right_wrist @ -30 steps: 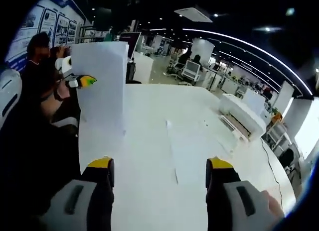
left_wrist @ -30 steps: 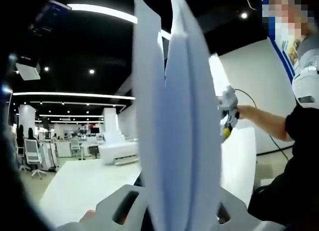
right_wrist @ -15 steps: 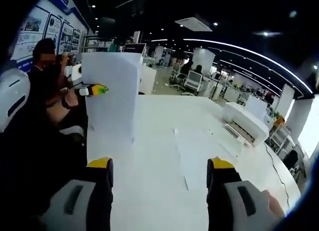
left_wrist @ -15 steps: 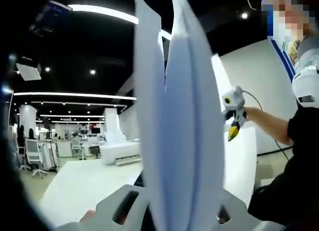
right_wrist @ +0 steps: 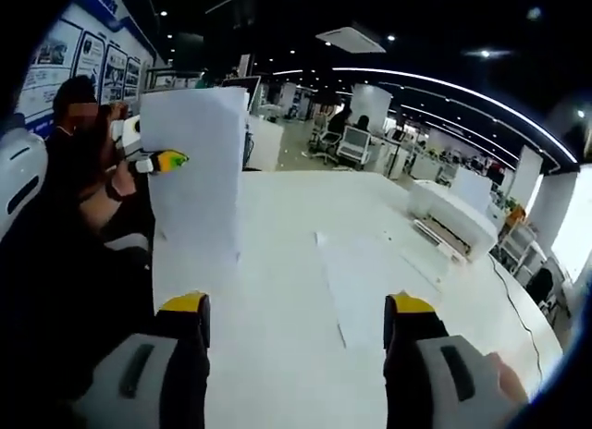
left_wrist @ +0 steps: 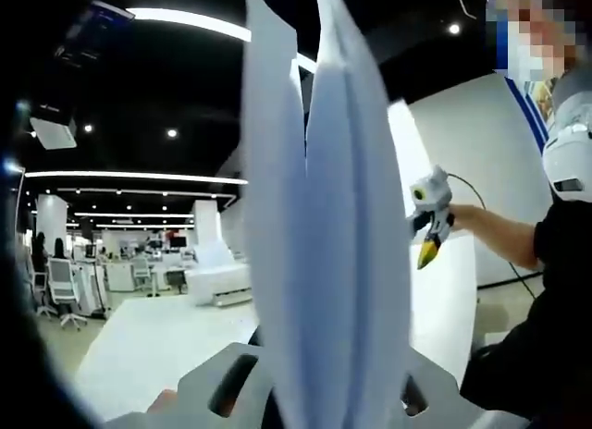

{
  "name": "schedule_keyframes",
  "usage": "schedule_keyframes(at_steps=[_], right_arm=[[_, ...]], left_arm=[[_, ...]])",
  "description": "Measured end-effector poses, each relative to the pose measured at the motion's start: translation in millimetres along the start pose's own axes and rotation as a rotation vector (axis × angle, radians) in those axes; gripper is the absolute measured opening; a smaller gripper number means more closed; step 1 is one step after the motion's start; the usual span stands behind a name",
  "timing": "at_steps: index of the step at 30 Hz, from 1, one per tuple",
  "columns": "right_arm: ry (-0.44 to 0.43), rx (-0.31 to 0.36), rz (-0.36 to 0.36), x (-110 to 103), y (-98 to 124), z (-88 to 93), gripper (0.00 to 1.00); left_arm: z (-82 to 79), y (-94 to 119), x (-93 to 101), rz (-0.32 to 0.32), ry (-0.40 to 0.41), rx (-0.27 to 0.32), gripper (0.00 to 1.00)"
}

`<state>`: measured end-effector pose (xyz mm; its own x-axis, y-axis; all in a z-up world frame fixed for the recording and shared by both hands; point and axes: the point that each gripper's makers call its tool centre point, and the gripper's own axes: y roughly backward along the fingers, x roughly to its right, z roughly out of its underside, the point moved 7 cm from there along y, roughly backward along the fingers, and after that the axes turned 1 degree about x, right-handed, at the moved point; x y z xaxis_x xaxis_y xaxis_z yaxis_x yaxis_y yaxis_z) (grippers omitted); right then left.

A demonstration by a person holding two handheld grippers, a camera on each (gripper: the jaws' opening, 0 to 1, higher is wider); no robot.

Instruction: Organize the stack of printing papers by aligning and flattening the scattered papers on the table

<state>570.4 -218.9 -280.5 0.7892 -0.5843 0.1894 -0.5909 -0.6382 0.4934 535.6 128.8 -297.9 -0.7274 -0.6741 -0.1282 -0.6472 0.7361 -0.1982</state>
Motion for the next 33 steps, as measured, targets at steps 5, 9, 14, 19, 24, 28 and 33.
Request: schedule_keyframes(at_steps=[5,9,14,19,24,28,33], right_arm=[[-0.016,0.004,0.009,5,-1,1.3,0.73],[-0.024,-0.001,0.011,9,-3,3.5,0.73],[-0.038,-0.009,0.013,13,-8,8.6,0.75],[-0.046,-0.043,0.02,17,-19,18.7,0.76],[-0.073,-0.05,0.009,22,-27,25.8,0.78],[-0.095,-0.055,0.016,29,-35,32.0,0.78],[-0.133,-0.05,0.015,38,-42,39.9,0.81]], left_arm=[[0.0,0,1.1,0.003,0.002,0.001,0.06],[-0.1,0,1.7,0.005,0.001,0.001,0.06],[0.0,0,1.6,0.005,0.002,0.001,0.06],[0.3,0,1.6,0.006,0.005,0.004,0.06],[0.2,0,1.4,0.005,0.005,0.005,0.06],[0.1,0,1.2,0.005,0.005,0.005,0.06],[0.0,0,1.0,0.006,0.005,0.002,0.06]])
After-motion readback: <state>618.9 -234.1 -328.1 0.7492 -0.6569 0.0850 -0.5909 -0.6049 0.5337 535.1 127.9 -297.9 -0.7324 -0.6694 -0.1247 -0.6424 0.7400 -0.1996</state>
